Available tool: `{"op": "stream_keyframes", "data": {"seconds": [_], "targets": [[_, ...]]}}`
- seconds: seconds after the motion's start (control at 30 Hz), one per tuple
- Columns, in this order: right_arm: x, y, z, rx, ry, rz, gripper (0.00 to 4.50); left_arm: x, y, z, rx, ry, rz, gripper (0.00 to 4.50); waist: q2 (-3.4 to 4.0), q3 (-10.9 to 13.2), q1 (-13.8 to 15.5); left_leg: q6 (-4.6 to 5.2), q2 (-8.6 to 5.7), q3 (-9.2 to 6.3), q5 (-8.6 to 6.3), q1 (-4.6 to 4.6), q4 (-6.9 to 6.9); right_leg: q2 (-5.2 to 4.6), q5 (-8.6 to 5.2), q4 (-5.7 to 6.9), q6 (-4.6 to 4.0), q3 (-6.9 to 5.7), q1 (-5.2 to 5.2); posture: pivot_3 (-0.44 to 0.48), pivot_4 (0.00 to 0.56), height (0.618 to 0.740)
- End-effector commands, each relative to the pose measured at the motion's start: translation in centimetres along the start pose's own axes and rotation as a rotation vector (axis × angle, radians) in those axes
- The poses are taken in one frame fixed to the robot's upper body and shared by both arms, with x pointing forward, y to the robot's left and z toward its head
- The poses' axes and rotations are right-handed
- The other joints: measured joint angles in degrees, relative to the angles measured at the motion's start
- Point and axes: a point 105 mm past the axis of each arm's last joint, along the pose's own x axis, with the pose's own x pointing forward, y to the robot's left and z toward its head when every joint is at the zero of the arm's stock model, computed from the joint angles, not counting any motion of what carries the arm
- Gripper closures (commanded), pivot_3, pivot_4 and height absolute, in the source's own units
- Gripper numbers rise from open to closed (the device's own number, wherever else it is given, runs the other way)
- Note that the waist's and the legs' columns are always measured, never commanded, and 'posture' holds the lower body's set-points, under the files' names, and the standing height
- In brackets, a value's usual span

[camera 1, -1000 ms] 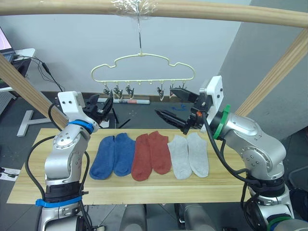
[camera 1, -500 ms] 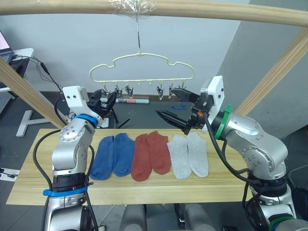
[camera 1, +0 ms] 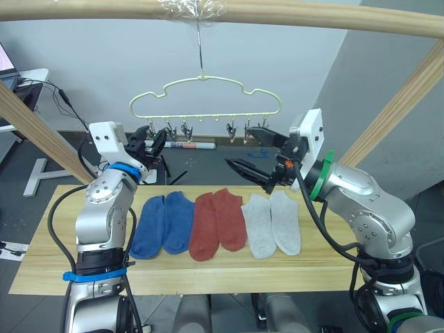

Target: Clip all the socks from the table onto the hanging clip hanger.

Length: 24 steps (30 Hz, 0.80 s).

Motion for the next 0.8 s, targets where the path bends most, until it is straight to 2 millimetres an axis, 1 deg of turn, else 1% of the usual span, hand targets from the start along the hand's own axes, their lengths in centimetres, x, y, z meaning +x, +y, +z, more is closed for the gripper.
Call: {"op": "stream_keyframes", "data": {"seconds": [0.03, 0.1, 0.2, 0.27, 0.33, 0.37, 0.4, 0.43, 0.5, 0.57, 0.63, 0.7, 0.77, 0.8], "targets": [[-0.2, 0.4, 1.4, -0.044, -0.046, 0.017, 0.0, 0.1, 0.0, 1.6, 0.013, -0.069, 0.003, 3.38, 0.0, 0.0, 0.0, 0.0, 0.0, -0.01, 0.0, 0.0, 0.0, 0.0, 0.0, 0.0, 0.0, 0.0, 0.0, 0.153, 0.249, 0.74], [-0.2, 0.4, 1.4, -0.044, -0.047, 0.016, 0.0, 0.1, -0.1, 1.6, 0.008, -0.068, -0.004, 3.88, 0.0, 0.0, 0.0, 0.0, -0.01, -0.01, 0.0, 0.0, 0.0, -0.01, 0.0, 0.0, 0.0, -0.01, 0.0, 0.153, 0.249, 0.74], [-0.2, 0.4, 1.4, -0.046, -0.046, 0.016, 0.0, 0.1, -0.2, 1.5, 0.005, -0.066, -0.008, 4.45, 0.0, 0.0, 0.0, 0.0, -0.01, -0.02, 0.0, -0.01, 0.0, 0.0, 0.0, 0.0, -0.01, -0.01, 0.0, 0.153, 0.249, 0.74], [-0.3, 0.4, 1.3, -0.044, -0.044, 0.011, 0.0, 0.1, -0.2, 1.6, 0.006, -0.068, -0.007, 4.49, 0.0, 0.0, 0.0, 0.0, -0.01, -0.03, 0.0, -0.01, 0.0, -0.01, 0.0, 0.0, -0.01, -0.02, 0.0, 0.153, 0.249, 0.74], [-0.6, 0.3, 0.6, -0.035, -0.022, -0.003, 0.0, 0.1, -0.1, 1.6, 0.013, -0.066, -0.007, 4.49, 0.0, 0.0, 0.0, 0.0, -0.01, -0.04, 0.0, -0.01, 0.0, -0.01, 0.0, 0.0, 0.0, -0.03, 0.0, 0.153, 0.249, 0.74], [-1.0, 0.1, -0.7, -0.03, 0.032, -0.025, 0.0, 0.1, -0.1, 1.4, 0.019, -0.053, -0.005, 4.49, 0.0, 0.0, 0.0, 0.0, -0.01, -0.06, 0.0, -0.02, 0.0, -0.01, 0.0, 0.0, 0.0, -0.04, 0.0, 0.153, 0.249, 0.74], [-1.7, -0.4, -2.7, -0.033, 0.114, -0.067, 0.0, 0.1, 0.0, 1.3, 0.024, -0.046, -0.004, 4.49, 0.0, 0.0, 0.0, 0.0, -0.01, -0.06, 0.0, -0.02, 0.0, -0.01, 0.0, 0.0, 0.0, -0.04, 0.0, 0.162, 0.248, 0.74], [-2.2, -0.7, -4.1, -0.038, 0.17, -0.095, 0.0, 0.1, 0.0, 1.2, 0.027, -0.042, -0.003, 4.49, -0.01, 0.0, 0.1, 0.0, -0.03, -0.07, 0.0, -0.03, 0.0, -0.03, 0.0, -0.02, 0.0, -0.04, 0.0, 0.162, 0.248, 0.74], [-4.2, -1.7, -8.5, -0.035, 0.337, -0.201, 0.0, 0.0, -0.2, 0.7, 0.026, -0.018, -0.009, 4.49, 0.0, 0.0, 0.2, 0.0, -0.14, -0.14, 0.0, -0.05, 0.0, -0.18, -0.07, -0.03, -0.03, -0.12, 0.03, 0.168, 0.247, 0.74], [-6.9, -2.1, -13.4, 0.008, 0.518, -0.288, 0.0, -0.1, -0.5, 0.1, 0.017, 0.005, -0.015, 4.49, 0.0, 0.0, 0.2, 0.0, -0.38, -0.17, 0.0, -0.05, -0.02, -0.41, -0.14, 0.02, -0.01, -0.11, 0.03, 0.17, 0.248, 0.74], [-8.4, -2.0, -15.9, 0.019, 0.611, -0.309, 0.0, -0.2, -0.7, 0.0, 0.01, 0.005, -0.015, 4.49, 0.0, 0.0, 0.1, -0.01, -0.52, -0.16, 0.01, -0.06, -0.01, -0.54, -0.23, 0.03, 0.16, -0.08, 0.04, 0.171, 0.248, 0.74], [-8.9, -1.9, -16.9, 0.008, 0.645, -0.31, 0.0, -0.2, -0.7, 0.0, 0.008, 0.002, -0.013, 4.49, 0.0, 0.0, -0.3, 0.0, -0.64, -0.1, 0.02, -0.05, 0.01, -0.62, -0.26, 0.07, 0.21, 0.03, 0.03, 0.171, 0.248, 0.74], [-9.6, -2.0, -18.6, 0.033, 0.71, -0.322, 0.0, -0.3, -0.9, -0.2, 0.006, 0.01, -0.023, 4.49, 0.02, 0.0, -0.5, 0.01, -0.63, -0.1, 0.02, -0.03, 0.03, -0.6, -0.27, 0.07, 0.23, 0.07, 0.03, 0.169, 0.244, 0.74], [-10.0, -2.8, -19.7, 0.041, 0.736, -0.368, 0.0, -0.3, -1.0, -0.3, 0.003, 0.016, -0.029, 4.49, 0.01, 0.0, -0.5, 0.01, -0.62, -0.16, 0.03, 0.0, 0.03, -0.57, -0.27, 0.07, 0.23, 0.03, 0.04, 0.169, 0.244, 0.74]]}}
